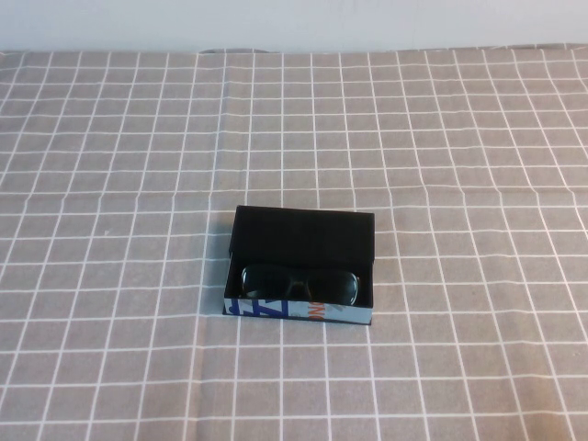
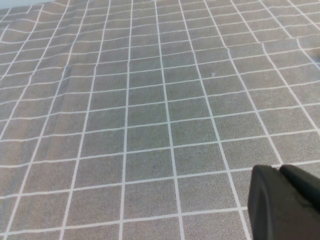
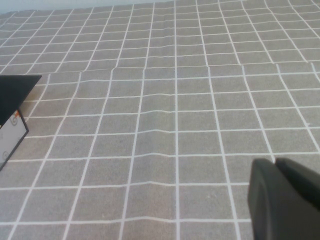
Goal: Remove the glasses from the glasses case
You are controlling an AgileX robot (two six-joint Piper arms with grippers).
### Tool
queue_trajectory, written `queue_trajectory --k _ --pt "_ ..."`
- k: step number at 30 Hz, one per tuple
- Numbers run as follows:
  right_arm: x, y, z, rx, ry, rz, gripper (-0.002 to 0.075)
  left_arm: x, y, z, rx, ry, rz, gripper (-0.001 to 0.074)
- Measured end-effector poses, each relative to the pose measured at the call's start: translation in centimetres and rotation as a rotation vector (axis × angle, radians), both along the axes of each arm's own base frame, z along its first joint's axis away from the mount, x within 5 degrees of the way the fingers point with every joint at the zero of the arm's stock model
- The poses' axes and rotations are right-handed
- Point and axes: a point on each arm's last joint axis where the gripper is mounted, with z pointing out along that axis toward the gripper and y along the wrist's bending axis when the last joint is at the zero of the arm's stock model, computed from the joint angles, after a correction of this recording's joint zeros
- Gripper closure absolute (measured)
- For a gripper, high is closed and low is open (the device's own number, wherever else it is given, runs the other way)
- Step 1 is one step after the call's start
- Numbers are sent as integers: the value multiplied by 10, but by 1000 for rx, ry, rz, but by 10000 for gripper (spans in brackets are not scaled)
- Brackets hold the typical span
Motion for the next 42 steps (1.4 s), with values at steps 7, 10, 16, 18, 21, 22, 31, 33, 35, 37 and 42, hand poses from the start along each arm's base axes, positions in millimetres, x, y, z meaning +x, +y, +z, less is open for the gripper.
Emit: queue_trajectory --k 7,10,16,18,21,22,31,33,35,37,42 --pt "0 0 0 0 0 0 744 0 0 0 0 0 0 739" --pt "0 0 0 0 0 0 744 0 0 0 0 0 0 739" --pt "0 0 0 0 0 0 744 0 0 0 0 0 0 739" --pt "0 0 0 0 0 0 744 0 0 0 0 0 0 739" --pt "0 0 0 0 0 0 744 0 0 0 0 0 0 740" --pt "0 0 0 0 0 0 744 0 0 0 0 0 0 739" --pt "0 0 0 0 0 0 744 0 0 0 0 0 0 739" --pt "0 0 0 2 0 0 744 0 0 0 0 0 0 739" --pt "0 1 1 31 -4 1 744 0 0 0 0 0 0 739" --pt "1 2 4 113 -28 -3 744 0 0 0 0 0 0 740" --pt "2 2 14 389 -108 -35 744 0 0 0 0 0 0 739"
